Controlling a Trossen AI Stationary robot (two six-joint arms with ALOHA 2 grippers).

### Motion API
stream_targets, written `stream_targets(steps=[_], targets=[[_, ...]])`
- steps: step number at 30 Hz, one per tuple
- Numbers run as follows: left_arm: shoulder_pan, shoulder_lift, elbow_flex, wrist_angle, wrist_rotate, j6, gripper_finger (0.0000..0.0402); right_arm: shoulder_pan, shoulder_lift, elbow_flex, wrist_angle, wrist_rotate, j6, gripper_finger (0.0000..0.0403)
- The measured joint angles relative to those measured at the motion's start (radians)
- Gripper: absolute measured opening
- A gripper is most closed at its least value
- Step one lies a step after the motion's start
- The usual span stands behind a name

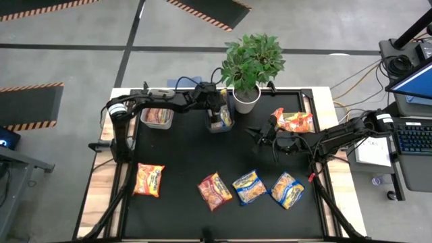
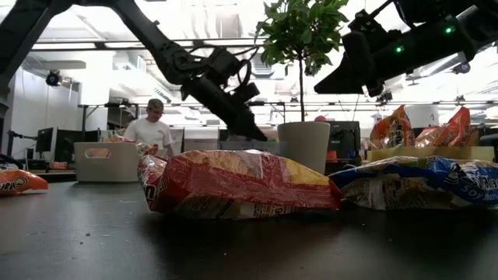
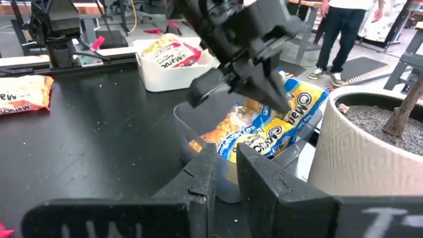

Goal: Sort Maruchan noodles
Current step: Put the blue noodle pack into the black bin

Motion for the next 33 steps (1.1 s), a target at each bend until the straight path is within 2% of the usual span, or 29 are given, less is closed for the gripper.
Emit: stream_targets(steps=[13,18,25,33], targets=[[0.013,0.095,-0.017,-0.004,-0.004,0.010,0.0000,0.000,0.000,-0.001,-0.022,0.000,0.003,0.0047],[0.014,0.096,-0.017,-0.006,-0.005,0.003,0.0000,0.000,0.000,-0.001,-0.024,0.000,0.003,0.0047],[0.006,-0.033,-0.019,-0.046,-0.012,-0.025,0.0000,0.004,-0.008,0.000,-0.024,-0.008,0.043,0.0047],[-0.067,-0.241,-0.046,-0.181,-0.011,-0.137,0.0000,0.025,-0.014,0.088,-0.128,-0.205,0.140,0.0047]])
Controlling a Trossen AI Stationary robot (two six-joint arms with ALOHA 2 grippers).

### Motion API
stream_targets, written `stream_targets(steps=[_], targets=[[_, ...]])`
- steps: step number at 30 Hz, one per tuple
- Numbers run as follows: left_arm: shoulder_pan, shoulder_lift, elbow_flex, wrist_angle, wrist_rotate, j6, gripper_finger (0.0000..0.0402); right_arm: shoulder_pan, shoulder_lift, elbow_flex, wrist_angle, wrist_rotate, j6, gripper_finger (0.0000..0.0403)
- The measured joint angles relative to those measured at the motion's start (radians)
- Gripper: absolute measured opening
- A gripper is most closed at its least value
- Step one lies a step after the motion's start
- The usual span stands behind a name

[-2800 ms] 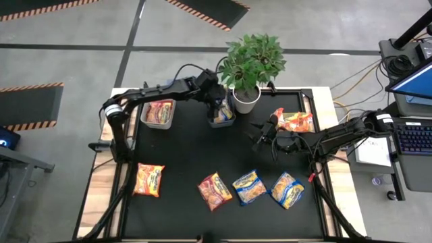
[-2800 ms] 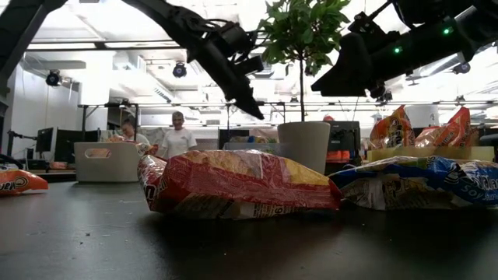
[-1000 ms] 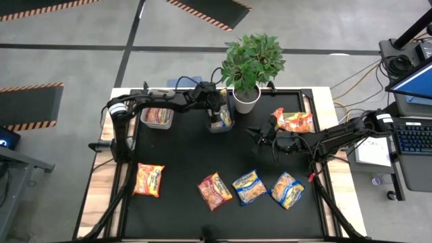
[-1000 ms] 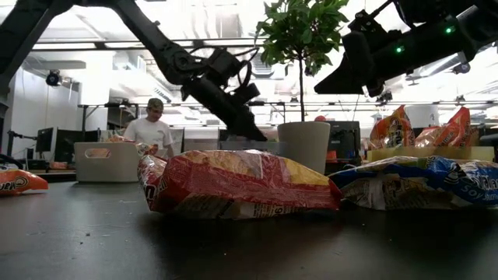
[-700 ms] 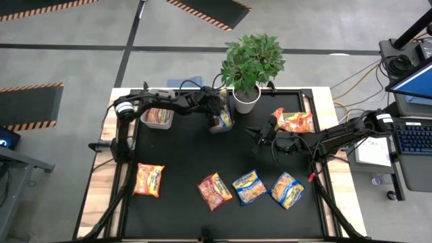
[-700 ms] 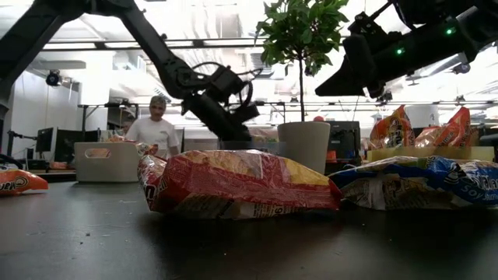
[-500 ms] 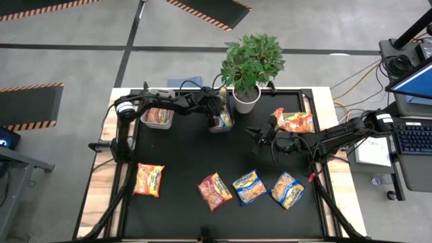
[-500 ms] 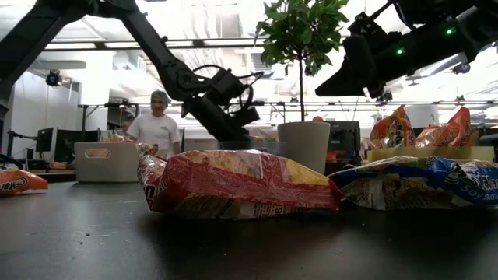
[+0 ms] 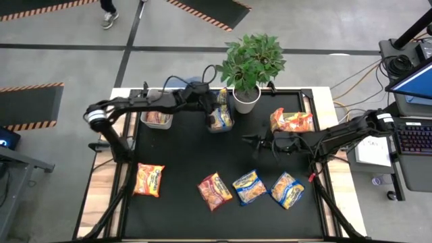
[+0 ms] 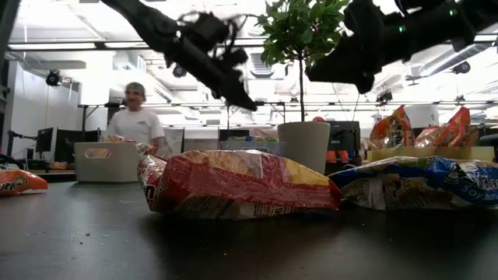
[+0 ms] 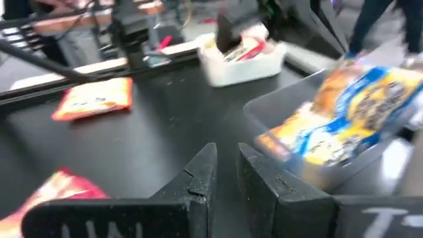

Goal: Sort Maruchan noodles
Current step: Put the blue noodle pack into the black bin

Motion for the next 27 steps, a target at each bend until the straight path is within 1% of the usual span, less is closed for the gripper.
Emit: stream_targets(steps=[2,4,8,12,15,17,22,27], targets=[[-0.038,-0.044,-0.030,-0.012,0.001,-0.033,0.0000,0.007,0.001,0.045,-0.087,-0.037,0.042,0.0047],[-0.083,-0.090,-0.071,-0.008,0.001,-0.064,0.0000,0.015,0.002,0.095,-0.210,-0.077,0.087,0.0047],[-0.182,-0.156,-0.154,0.002,0.001,-0.144,0.0000,0.042,0.009,0.184,-0.449,-0.194,0.171,0.0047],[-0.288,-0.185,-0.231,0.059,0.003,-0.200,0.0000,0.083,0.016,0.230,-0.560,-0.307,0.226,0.0047],[-0.361,-0.189,-0.265,0.090,0.004,-0.219,0.0000,0.119,0.016,0.238,-0.565,-0.384,0.273,0.0047],[-0.405,-0.189,-0.278,0.096,0.004,-0.224,0.0000,0.143,0.016,0.238,-0.566,-0.413,0.311,0.0047],[-0.492,-0.189,-0.283,0.101,0.004,-0.238,0.0000,0.207,0.030,0.238,-0.569,-0.425,0.423,0.0047],[-0.550,-0.189,-0.281,0.104,0.000,-0.240,0.0000,0.254,0.074,0.238,-0.566,-0.430,0.533,0.0047]])
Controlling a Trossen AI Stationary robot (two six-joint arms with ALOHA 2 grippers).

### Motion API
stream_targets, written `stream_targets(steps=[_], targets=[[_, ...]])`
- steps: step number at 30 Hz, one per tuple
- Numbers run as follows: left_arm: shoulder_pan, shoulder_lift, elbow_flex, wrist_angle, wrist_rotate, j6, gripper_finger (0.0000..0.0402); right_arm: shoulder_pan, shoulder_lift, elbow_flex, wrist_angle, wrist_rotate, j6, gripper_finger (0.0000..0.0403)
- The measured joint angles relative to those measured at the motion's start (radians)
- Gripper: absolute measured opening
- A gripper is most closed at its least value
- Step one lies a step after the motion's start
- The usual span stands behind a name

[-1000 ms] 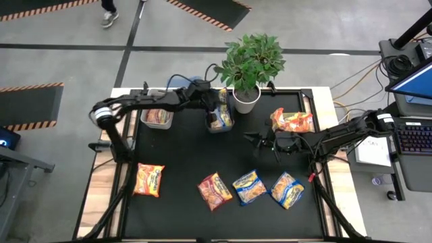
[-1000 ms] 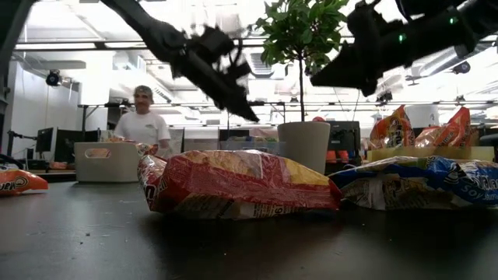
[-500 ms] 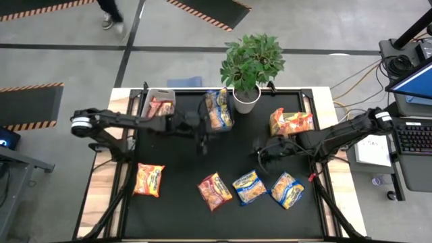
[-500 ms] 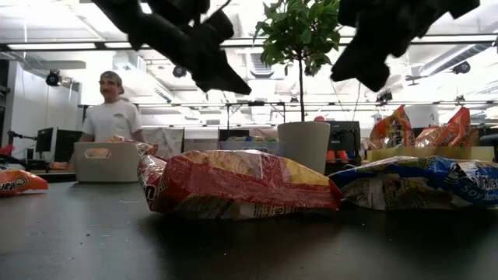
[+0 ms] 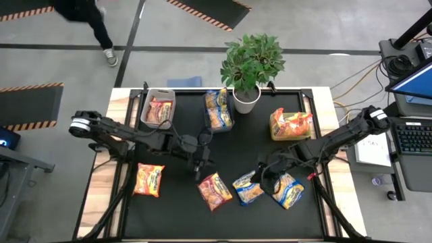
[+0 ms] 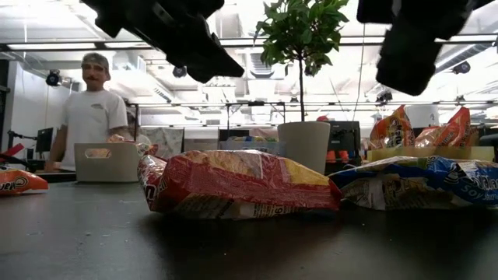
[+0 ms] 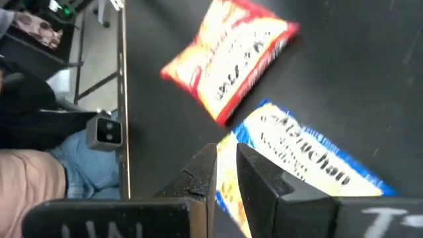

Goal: Sort Maruchan noodles
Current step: Put the blue noodle pack into the black bin

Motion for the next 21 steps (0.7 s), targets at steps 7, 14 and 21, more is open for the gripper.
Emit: stream_targets(steps=[7,14,21], targets=[[-0.039,0.000,0.000,0.001,0.000,-0.025,0.0000,0.021,0.114,0.000,-0.013,-0.097,0.074,0.0047],[-0.042,0.000,0.000,-0.003,0.000,-0.046,0.0000,0.015,0.255,0.000,-0.033,-0.138,-0.016,0.0047],[-0.042,0.000,0.000,-0.005,0.000,-0.050,0.0000,-0.029,0.333,0.002,0.098,-0.034,-0.062,0.0047]])
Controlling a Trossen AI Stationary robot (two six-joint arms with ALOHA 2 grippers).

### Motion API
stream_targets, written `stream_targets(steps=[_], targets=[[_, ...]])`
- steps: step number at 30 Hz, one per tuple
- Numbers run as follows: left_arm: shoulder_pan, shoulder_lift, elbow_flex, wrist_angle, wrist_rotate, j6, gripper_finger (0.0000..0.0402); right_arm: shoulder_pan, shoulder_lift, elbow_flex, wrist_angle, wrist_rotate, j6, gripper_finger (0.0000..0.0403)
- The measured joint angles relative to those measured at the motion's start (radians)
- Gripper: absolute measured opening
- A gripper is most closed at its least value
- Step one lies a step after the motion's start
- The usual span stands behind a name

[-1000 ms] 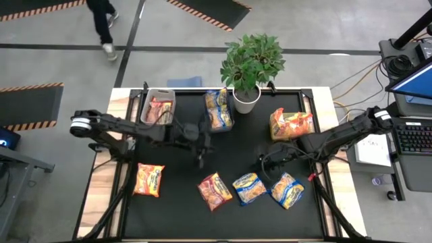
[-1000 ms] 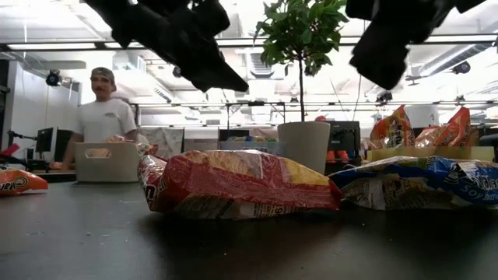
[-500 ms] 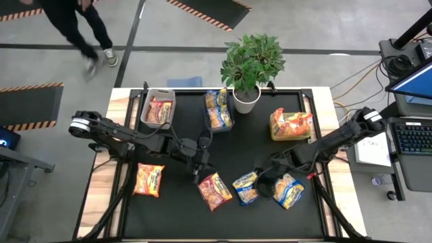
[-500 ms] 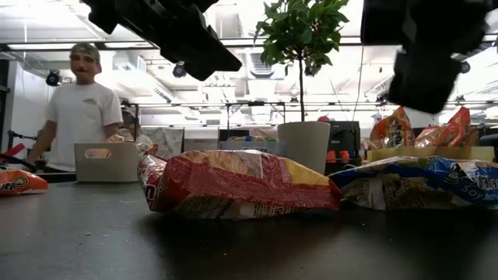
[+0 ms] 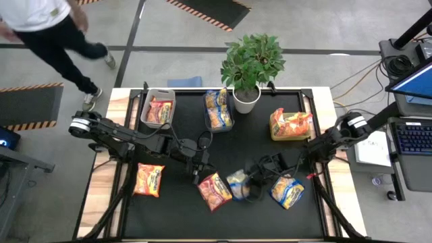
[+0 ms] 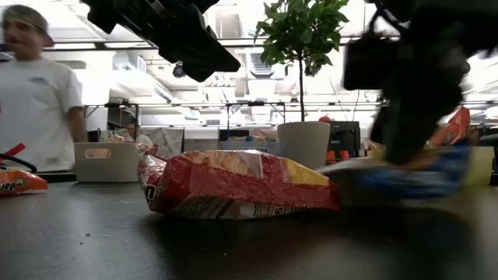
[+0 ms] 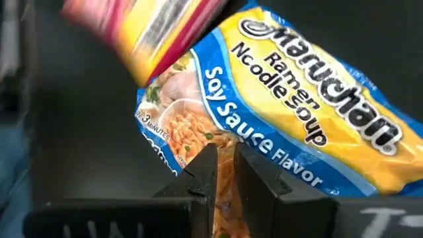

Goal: Sort Maruchan noodles
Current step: Put the blue noodle pack into the black bin

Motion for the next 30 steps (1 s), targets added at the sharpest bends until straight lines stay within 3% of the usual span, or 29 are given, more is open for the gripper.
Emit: stream_targets(steps=[7,11,14,23,30], targets=[[-0.001,0.000,-0.003,0.002,-0.049,0.003,0.0000,-0.109,-0.007,-0.005,0.124,0.318,-0.029,0.0047],[-0.001,0.000,-0.021,0.000,-0.174,0.000,0.0000,-0.154,-0.025,-0.005,0.120,0.296,-0.074,0.0047],[0.000,0.000,-0.043,0.003,-0.210,0.000,0.0000,-0.173,-0.055,-0.005,0.105,0.264,-0.072,0.0047],[0.015,0.000,-0.194,0.293,-0.236,0.007,0.0000,-0.192,-0.154,-0.005,-0.157,0.252,0.032,0.0047],[0.045,0.003,-0.246,0.379,-0.236,0.009,0.0000,-0.199,-0.166,-0.010,-0.183,0.256,0.068,0.0048]])
